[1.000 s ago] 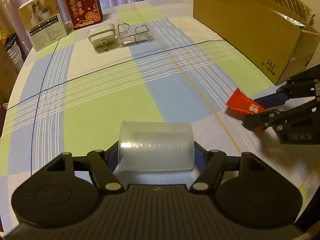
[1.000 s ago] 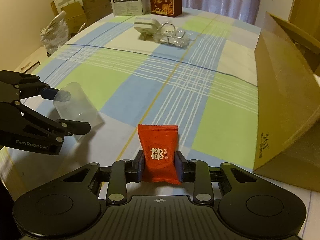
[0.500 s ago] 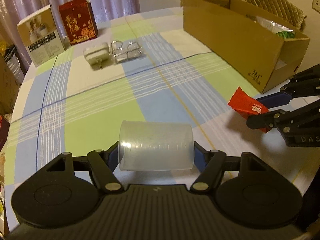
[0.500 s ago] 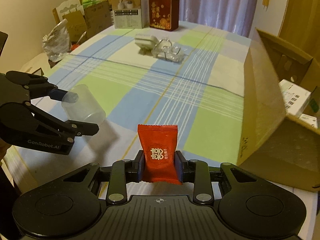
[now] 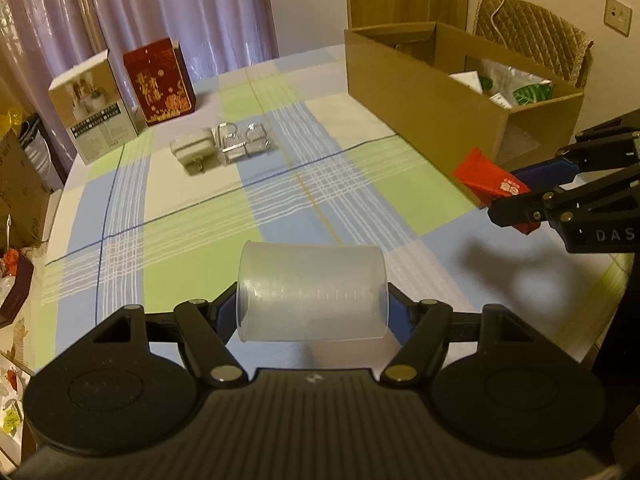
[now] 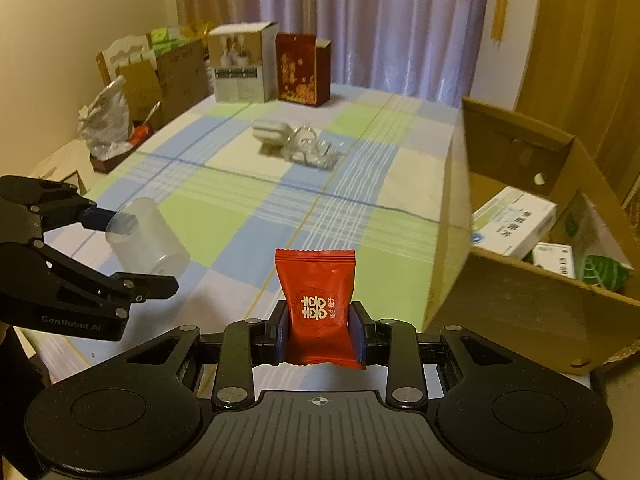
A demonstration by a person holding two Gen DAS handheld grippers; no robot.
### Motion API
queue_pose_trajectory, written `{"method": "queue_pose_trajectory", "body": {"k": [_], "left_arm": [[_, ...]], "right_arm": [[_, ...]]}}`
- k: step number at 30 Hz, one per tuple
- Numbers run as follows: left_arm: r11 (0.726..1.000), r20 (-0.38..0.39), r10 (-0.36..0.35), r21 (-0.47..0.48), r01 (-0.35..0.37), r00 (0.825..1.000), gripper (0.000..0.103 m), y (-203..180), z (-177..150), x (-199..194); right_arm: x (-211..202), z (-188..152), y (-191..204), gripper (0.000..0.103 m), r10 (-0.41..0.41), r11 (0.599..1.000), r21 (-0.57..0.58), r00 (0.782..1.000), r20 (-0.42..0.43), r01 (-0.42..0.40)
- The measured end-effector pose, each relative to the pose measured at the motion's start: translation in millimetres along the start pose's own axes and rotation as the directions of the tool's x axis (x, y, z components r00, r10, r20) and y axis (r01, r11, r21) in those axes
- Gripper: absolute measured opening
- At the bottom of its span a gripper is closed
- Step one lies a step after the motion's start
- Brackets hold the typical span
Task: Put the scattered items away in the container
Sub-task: 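Carry the clear cup and red packet toward the cardboard box with both tools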
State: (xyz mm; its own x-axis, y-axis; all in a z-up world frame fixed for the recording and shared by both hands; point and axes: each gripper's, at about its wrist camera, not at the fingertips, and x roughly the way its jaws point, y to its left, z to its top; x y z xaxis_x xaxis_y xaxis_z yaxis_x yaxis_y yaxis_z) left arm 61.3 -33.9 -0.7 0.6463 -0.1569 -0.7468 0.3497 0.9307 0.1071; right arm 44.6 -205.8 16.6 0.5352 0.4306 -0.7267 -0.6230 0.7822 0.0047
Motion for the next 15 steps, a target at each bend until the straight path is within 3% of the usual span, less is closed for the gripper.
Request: {"method": "queue_pose_trajectory", "body": {"k": [15], "left_arm": [[0.999, 0.072, -0.026, 0.028, 0.024, 0.997, 0.068, -43, 17, -45]], "right_arm": [[-55, -4, -21, 0.034, -0.060, 0.997, 0.052, 0.995, 0.084, 0.056]]}}
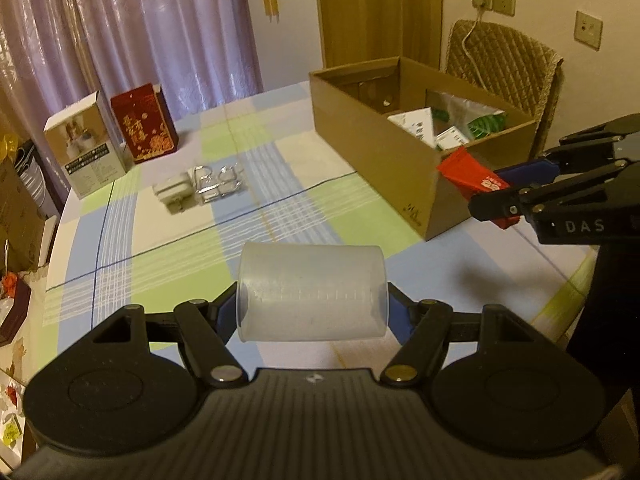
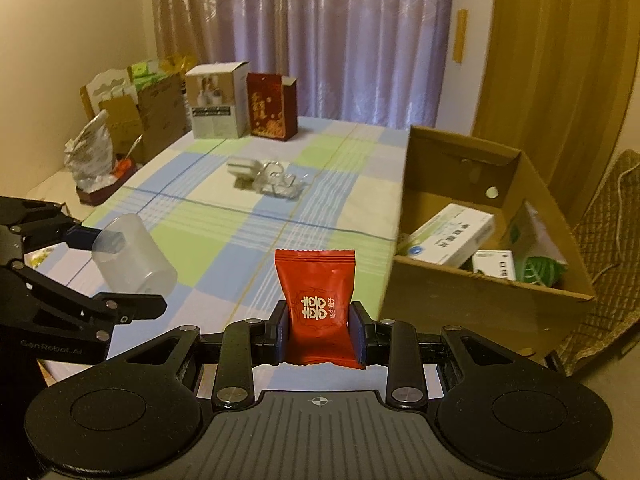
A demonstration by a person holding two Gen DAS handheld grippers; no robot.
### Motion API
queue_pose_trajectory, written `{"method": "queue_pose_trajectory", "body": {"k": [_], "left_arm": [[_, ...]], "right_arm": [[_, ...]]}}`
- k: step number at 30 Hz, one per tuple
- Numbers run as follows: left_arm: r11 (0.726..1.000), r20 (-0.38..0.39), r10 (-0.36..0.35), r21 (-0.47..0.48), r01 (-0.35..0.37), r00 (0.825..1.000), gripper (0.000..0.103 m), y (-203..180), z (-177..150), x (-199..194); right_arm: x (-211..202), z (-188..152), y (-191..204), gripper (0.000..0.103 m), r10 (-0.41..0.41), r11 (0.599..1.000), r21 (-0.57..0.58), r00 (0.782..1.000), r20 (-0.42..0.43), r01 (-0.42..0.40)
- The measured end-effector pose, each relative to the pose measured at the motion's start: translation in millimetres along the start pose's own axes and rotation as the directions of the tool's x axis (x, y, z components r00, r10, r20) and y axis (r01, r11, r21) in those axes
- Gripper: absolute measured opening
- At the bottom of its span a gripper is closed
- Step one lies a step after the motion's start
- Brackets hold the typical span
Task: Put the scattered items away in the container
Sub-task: 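Carry the clear cup and red packet toward the cardboard box with both tools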
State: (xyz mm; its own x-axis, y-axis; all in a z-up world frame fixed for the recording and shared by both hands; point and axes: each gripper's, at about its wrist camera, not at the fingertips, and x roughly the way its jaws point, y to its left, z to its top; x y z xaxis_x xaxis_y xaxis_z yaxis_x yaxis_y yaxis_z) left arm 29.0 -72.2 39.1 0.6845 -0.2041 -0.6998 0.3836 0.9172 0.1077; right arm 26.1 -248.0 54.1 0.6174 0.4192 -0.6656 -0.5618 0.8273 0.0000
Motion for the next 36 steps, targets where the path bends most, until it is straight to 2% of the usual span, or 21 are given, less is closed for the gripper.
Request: {"method": "queue_pose_trajectory", "body": {"k": [10, 22, 28, 36], "left_arm": [[0.999, 0.037, -0.013, 0.031, 0.012, 0.999, 0.068, -22, 17, -9], [0.998, 0.064, -0.047, 0.034, 0.045, 0.997, 0.068, -40, 43, 1], [0.997, 0.097, -0.071, 0.036, 0.068, 0.993, 0.068, -48, 73, 11], [0.990, 0.145, -0.121, 0.089, 0.109, 0.982, 0.068, -71, 132, 40]], "right_arm": [[-19, 0, -20, 0.034, -0.029, 0.999, 0.028, 0.999, 0.033, 0.028], [-30, 4, -55, 0.034, -0.070, 0.995, 0.072, 0.996, 0.049, 0.067], [-35, 18, -80, 0.034, -0.101, 0.992, 0.080, 0.992, 0.073, 0.095], [-21, 43, -130, 0.034, -0.147, 0.986, 0.092, 0.986, 0.078, 0.139]]}}
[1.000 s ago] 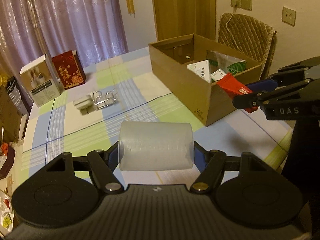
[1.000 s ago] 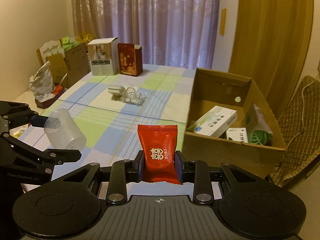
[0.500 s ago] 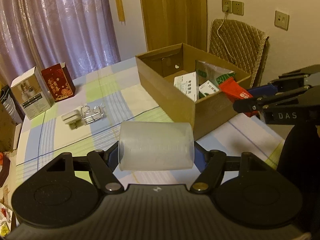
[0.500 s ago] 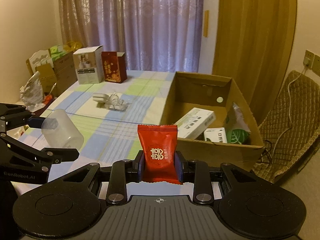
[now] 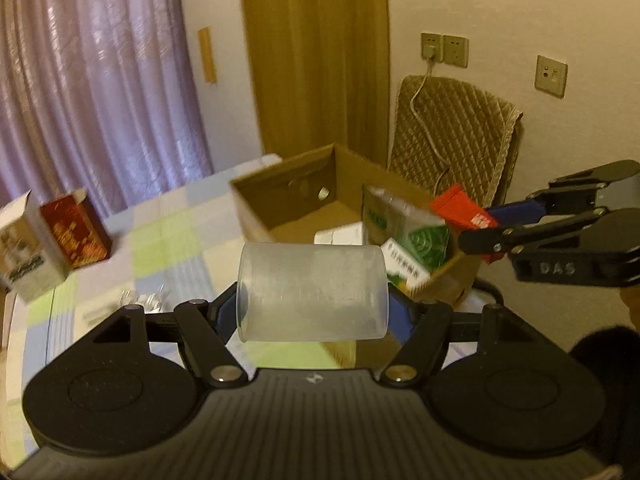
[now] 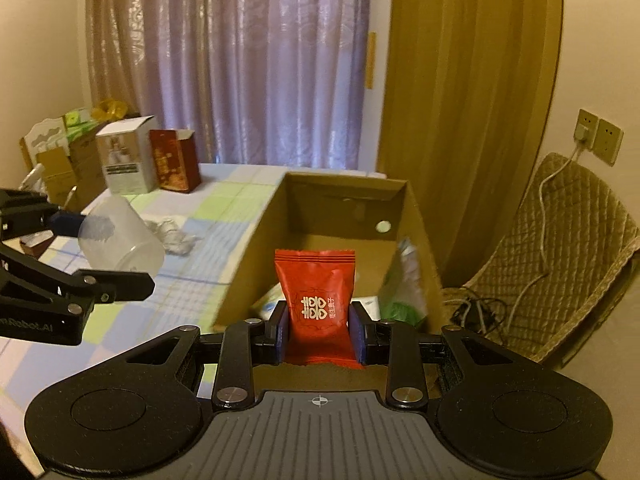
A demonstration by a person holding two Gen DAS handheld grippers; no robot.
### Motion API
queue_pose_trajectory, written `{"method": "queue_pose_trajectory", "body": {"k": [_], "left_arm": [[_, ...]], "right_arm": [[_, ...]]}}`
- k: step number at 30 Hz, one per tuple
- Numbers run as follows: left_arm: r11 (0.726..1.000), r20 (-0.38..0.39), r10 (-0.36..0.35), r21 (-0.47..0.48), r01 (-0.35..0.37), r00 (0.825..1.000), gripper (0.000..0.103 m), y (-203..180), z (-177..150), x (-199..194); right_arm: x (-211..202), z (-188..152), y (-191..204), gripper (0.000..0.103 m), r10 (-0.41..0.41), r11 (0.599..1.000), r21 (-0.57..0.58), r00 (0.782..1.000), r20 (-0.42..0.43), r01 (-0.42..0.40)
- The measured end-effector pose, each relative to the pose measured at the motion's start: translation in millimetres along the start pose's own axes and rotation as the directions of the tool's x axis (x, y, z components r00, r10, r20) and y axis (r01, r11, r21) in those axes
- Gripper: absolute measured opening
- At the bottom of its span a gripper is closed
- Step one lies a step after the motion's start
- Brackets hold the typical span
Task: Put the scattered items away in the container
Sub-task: 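Carry the clear cup and red packet toward the cardboard box with both tools, then open the left tool to drop the cup in the box while the right tool lowers the red packet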
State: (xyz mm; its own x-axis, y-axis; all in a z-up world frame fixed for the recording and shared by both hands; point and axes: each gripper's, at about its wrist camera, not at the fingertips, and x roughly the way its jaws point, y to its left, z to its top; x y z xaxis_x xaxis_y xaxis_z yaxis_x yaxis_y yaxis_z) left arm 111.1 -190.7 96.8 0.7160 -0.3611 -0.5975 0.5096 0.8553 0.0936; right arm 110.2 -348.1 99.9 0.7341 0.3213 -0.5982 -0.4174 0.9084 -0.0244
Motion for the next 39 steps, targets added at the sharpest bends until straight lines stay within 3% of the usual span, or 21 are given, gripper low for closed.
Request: {"method": "queue_pose_trajectory", "body": {"k": [9, 19, 20, 21, 39], "left_arm": [[0.998, 0.016, -0.056, 0.043, 0.056, 0.998, 0.068, -12, 40, 59], [0.992, -0.032, -0.109, 0.061, 0.111, 0.993, 0.069, -20, 32, 106], [0.992, -0.035, -0.109, 0.065, 0.111, 0.993, 0.081, -20, 30, 108], [0.992, -0.033, -0.099, 0.069, 0.101, 0.995, 0.087, -20, 28, 109], [0.997, -0.055, -0.056, 0.053, 0.059, 0.997, 0.087, -4, 14, 97]], "right_arm": [[33, 16, -37, 0.034, -0.012, 0.999, 0.032, 1.000, 0.001, 0.012], [57, 8, -58, 0.034, -0.015, 0.997, 0.071, 1.000, -0.026, 0.017], [59, 7, -59, 0.034, -0.015, 0.997, 0.072, 0.999, -0.029, 0.017], [60, 7, -60, 0.034, -0.016, 0.997, 0.073, 0.999, -0.030, 0.018], [67, 13, -53, 0.034, 0.002, 0.997, 0.071, 0.999, -0.037, 0.001]]}}
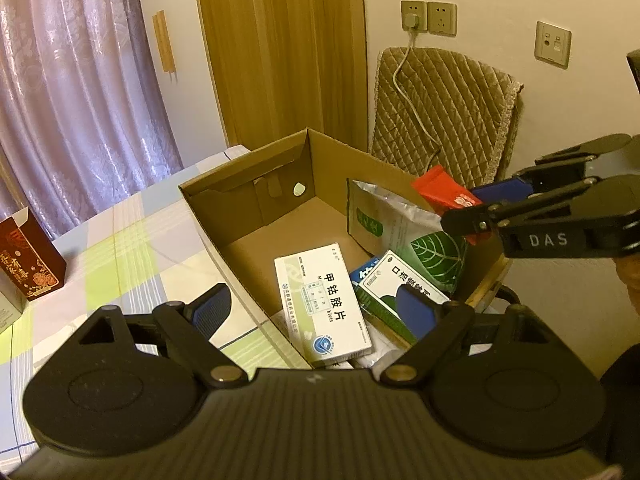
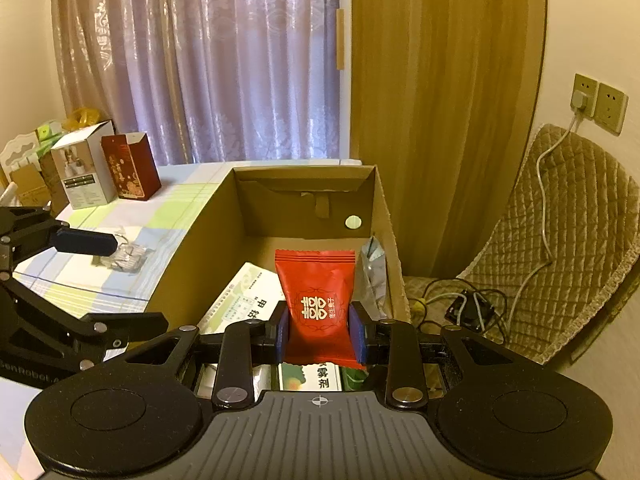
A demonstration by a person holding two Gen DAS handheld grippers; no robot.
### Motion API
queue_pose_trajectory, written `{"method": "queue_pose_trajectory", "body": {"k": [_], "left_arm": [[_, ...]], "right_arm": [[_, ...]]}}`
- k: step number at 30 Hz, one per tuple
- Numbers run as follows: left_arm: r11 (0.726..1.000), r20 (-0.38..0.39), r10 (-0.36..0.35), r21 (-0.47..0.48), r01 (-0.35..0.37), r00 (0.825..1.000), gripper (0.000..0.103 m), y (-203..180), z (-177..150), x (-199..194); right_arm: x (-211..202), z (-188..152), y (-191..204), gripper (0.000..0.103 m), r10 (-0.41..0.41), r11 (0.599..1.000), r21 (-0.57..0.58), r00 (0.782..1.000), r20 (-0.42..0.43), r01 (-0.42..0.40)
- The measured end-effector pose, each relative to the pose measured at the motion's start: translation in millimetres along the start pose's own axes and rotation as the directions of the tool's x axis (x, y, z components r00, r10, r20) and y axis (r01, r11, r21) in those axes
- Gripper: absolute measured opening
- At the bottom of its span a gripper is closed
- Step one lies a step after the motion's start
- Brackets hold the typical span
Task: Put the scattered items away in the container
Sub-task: 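Open the left tool to drop the cup in the box while the right tool lowers the red packet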
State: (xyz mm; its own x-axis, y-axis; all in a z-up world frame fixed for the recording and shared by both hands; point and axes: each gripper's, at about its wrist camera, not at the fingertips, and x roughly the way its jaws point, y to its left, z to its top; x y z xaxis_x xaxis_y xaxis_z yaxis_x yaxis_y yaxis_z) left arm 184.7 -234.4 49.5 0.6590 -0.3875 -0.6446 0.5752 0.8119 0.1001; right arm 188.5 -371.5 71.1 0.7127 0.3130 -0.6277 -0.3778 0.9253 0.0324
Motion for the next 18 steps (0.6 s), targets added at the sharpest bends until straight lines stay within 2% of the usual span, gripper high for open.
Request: {"method": "queue_pose_trajectory", "body": {"k": [15, 16, 17, 18], "left_arm": [[0.999, 0.002, 0.029, -0.027, -0.029, 1.000, 0.087, 9, -4, -6], [0.999, 0.002, 0.032, -0.027, -0.032, 0.999, 0.087, 10, -4, -6], [0.999, 0.002, 0.036, -0.025, -0.036, 0.999, 0.087, 11, -5, -7], [0.999, 0.000, 0.039, -0.024, -0.039, 0.999, 0.087, 12, -7, -7]], "right_arm": [[15, 10, 6, 0.035, 0.016, 1.000, 0.003, 1.000, -0.004, -0.016], [16, 10, 5, 0.041, 0.018, 1.000, 0.009, 1.000, -0.002, -0.018], [16, 9, 3, 0.071, 0.009, 1.000, 0.021, 1.000, 0.005, -0.009], [14, 8, 1, 0.094, 0.002, 0.999, 0.039, 1.000, 0.026, -0.003]]}}
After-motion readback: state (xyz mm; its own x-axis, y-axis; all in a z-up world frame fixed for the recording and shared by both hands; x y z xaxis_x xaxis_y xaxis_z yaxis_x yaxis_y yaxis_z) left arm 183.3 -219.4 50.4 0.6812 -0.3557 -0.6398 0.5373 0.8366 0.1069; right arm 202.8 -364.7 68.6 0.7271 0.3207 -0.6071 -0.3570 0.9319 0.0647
